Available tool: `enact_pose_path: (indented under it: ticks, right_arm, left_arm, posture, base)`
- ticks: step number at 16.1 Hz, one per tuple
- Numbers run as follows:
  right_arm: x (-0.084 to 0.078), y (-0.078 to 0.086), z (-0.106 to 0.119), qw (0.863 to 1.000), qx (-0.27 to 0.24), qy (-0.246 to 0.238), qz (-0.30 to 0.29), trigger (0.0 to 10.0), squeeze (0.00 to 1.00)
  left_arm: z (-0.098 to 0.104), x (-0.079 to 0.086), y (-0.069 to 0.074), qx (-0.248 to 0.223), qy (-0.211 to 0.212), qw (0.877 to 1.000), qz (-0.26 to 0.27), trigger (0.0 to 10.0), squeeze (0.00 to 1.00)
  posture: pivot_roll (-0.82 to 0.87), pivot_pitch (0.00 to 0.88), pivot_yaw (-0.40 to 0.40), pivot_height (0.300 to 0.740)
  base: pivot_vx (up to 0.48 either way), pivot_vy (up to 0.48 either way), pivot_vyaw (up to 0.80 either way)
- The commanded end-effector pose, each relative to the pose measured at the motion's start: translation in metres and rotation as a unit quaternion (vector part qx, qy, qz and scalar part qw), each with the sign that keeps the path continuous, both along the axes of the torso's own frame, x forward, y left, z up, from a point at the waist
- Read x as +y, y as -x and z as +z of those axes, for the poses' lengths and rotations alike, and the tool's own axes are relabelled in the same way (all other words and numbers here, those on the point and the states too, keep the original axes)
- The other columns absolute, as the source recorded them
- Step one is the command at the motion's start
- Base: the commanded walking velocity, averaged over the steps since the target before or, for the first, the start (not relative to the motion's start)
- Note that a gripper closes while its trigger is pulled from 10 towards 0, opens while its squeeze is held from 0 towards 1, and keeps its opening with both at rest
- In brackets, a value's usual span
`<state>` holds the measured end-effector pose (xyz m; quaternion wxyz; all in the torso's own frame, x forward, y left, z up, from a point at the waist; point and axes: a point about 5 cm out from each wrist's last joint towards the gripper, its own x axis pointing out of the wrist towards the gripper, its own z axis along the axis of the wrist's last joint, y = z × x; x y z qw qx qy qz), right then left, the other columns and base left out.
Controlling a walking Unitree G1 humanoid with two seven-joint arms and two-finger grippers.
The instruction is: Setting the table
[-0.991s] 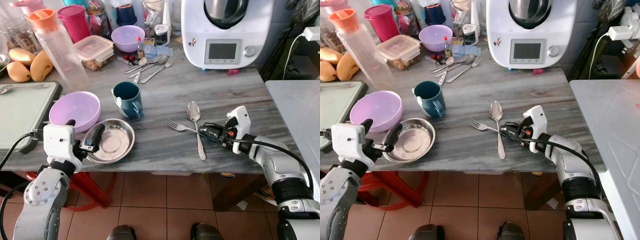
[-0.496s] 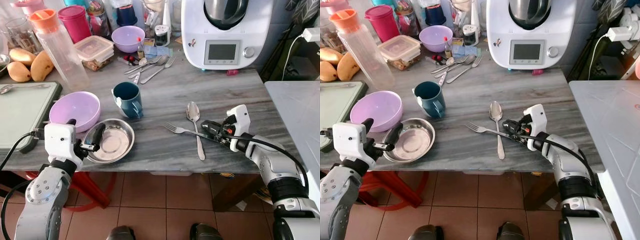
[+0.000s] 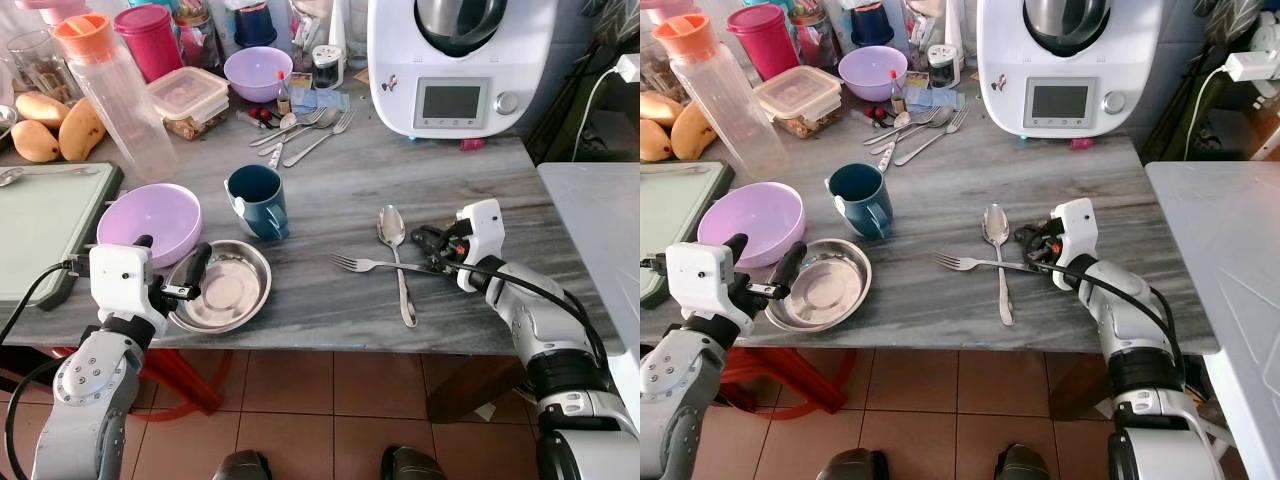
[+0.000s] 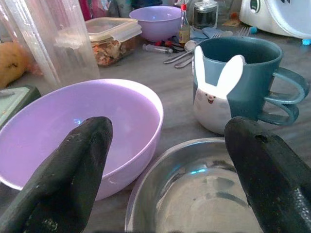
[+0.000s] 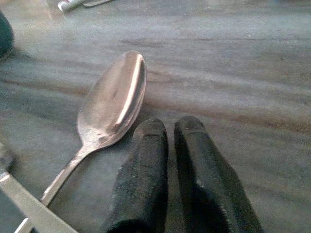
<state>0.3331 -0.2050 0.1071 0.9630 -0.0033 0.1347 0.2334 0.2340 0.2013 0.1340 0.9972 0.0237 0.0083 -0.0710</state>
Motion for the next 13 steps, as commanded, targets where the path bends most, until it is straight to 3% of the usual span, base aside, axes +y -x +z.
enact_pose_path:
  ticks: [1,4,6,10,13]
  right_arm:
    - [0.003,0.001,-0.002,1.000,0.013,0.018,0.012,10.0,1.00]
    - [0.016,-0.002,0.013,0.998,-0.002,0.043,0.044,10.0,1.00]
    - [0.028,0.004,0.024,0.992,-0.024,0.061,0.110,10.0,1.00]
    - [0.025,0.004,0.036,0.976,-0.045,0.154,0.145,10.0,1.00]
    - [0.028,0.006,0.038,0.974,-0.027,0.129,0.187,10.0,1.00]
  left_arm:
    - [-0.002,0.000,0.000,0.002,-0.005,1.000,0.005,10.0,0.00]
    - [-0.002,0.000,0.000,0.001,-0.002,1.000,0.008,10.0,0.00]
    - [-0.002,0.000,0.000,0.000,-0.001,1.000,0.011,10.0,0.00]
    - [-0.003,-0.003,0.000,-0.001,0.004,1.000,0.010,10.0,0.00]
    - [-0.003,-0.002,0.002,0.001,0.003,1.000,0.010,10.0,0.00]
  posture:
    - [0.08,0.075,0.068,0.740]
    - [0.08,0.073,0.061,0.740]
    - [0.08,0.072,0.058,0.740]
    - [0.07,0.076,0.055,0.740]
    - [0.07,0.085,0.061,0.740]
  base:
    - [0.000,0.000,0.00]
    - [0.000,0.000,0.00]
    - [0.000,0.000,0.00]
    - [0.000,0.000,0.00]
    - [0.000,0.000,0.00]
